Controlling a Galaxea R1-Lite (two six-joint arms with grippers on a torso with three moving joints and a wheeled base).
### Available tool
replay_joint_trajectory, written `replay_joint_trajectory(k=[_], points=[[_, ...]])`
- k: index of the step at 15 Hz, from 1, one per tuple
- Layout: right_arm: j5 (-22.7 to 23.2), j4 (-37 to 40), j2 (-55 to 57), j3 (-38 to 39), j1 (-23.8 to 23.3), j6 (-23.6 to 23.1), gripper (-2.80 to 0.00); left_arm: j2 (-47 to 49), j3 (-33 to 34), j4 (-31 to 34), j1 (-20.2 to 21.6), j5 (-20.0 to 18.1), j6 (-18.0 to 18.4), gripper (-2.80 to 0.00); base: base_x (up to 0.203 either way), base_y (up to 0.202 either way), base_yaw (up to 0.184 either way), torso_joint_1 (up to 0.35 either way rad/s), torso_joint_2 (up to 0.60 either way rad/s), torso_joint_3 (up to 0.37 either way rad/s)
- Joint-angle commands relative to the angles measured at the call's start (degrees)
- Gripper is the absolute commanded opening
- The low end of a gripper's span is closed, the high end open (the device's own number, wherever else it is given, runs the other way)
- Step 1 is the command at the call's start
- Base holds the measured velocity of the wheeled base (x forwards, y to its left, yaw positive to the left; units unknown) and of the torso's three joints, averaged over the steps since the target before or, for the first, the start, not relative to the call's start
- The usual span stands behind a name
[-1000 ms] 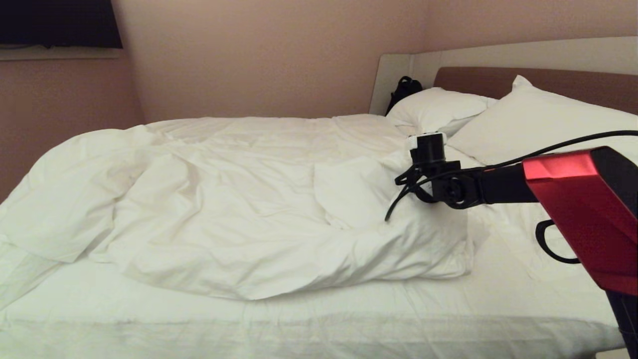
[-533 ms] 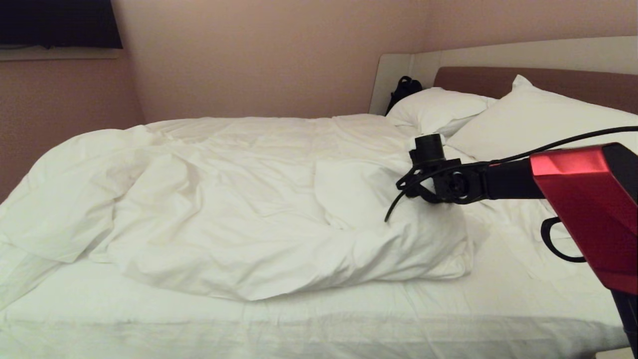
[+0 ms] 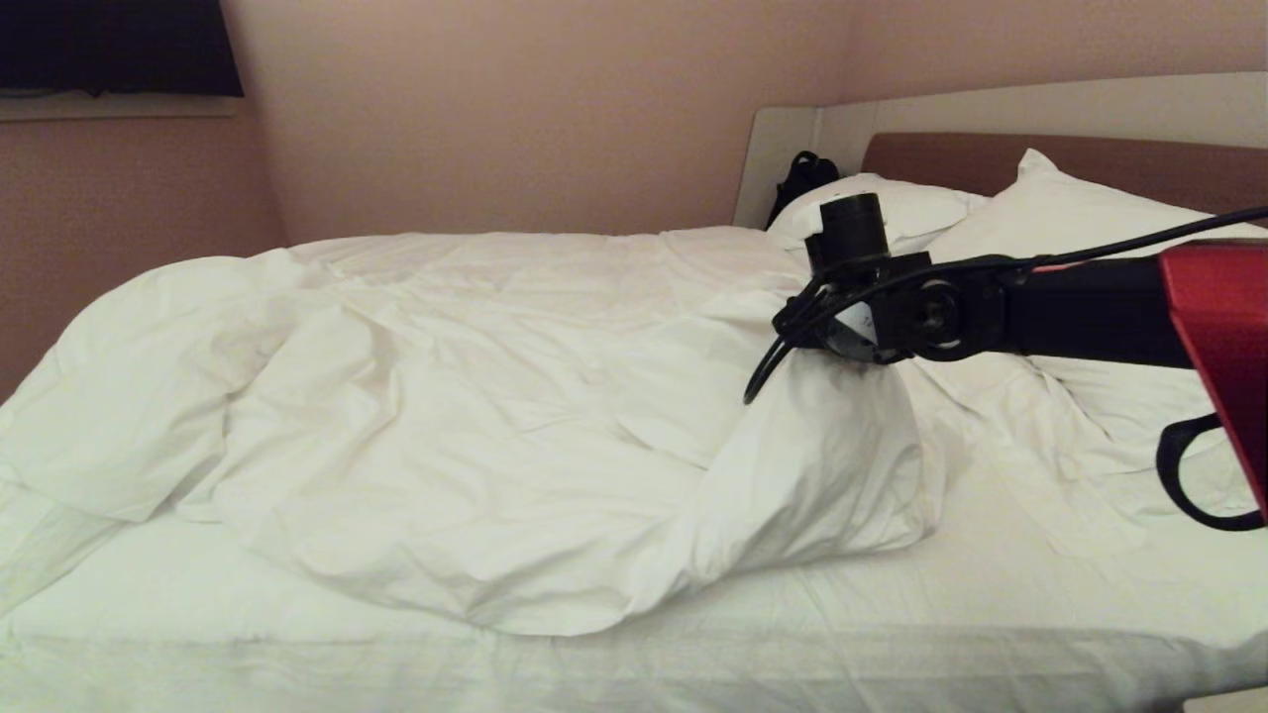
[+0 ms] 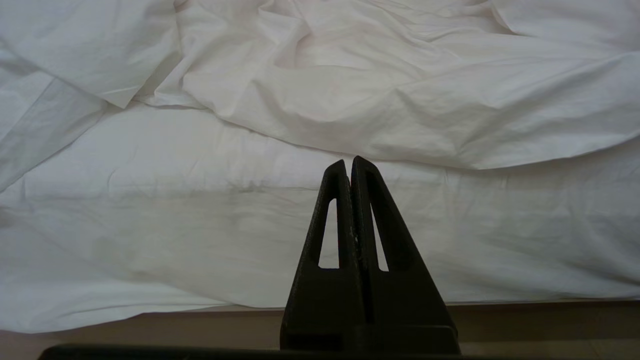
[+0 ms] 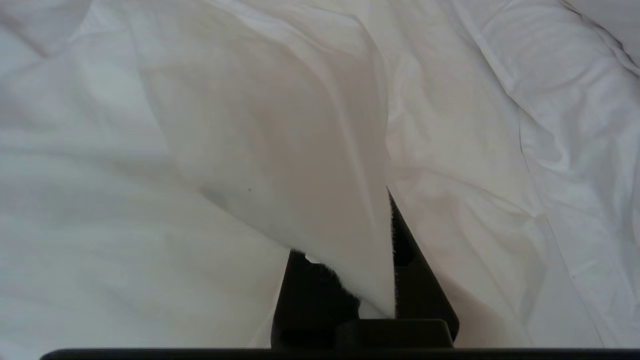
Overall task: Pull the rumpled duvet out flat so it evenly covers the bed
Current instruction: Flatten the corners of the folded blanket
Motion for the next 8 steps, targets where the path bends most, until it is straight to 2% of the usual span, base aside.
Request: replay_joint_trajectory(k=[1, 3, 5, 8], points=[[-0.2, 9.09, -4.3, 0.17, 0.46, 4.63, -2.8, 0.0, 0.0, -0.05, 0.0, 0.04, 0.01, -2.8, 0.0, 0.0, 0.0, 0.0, 0.0, 0.0], [0.62, 18.37, -8.45, 0.57, 0.45, 10.24, -2.8, 0.0, 0.0, 0.03, 0.0, 0.04, -0.06, -2.8, 0.0, 0.0, 0.0, 0.0, 0.0, 0.0], [4.07, 25.86, -13.2, 2.31, 0.46, 15.02, -2.8, 0.0, 0.0, -0.05, 0.0, 0.04, -0.07, -2.8, 0.0, 0.0, 0.0, 0.0, 0.0, 0.0], [8.96, 31.27, -20.14, 11.35, 0.49, 18.57, -2.8, 0.0, 0.0, 0.04, 0.0, 0.04, 0.01, -2.8, 0.0, 0.0, 0.0, 0.0, 0.0, 0.0]])
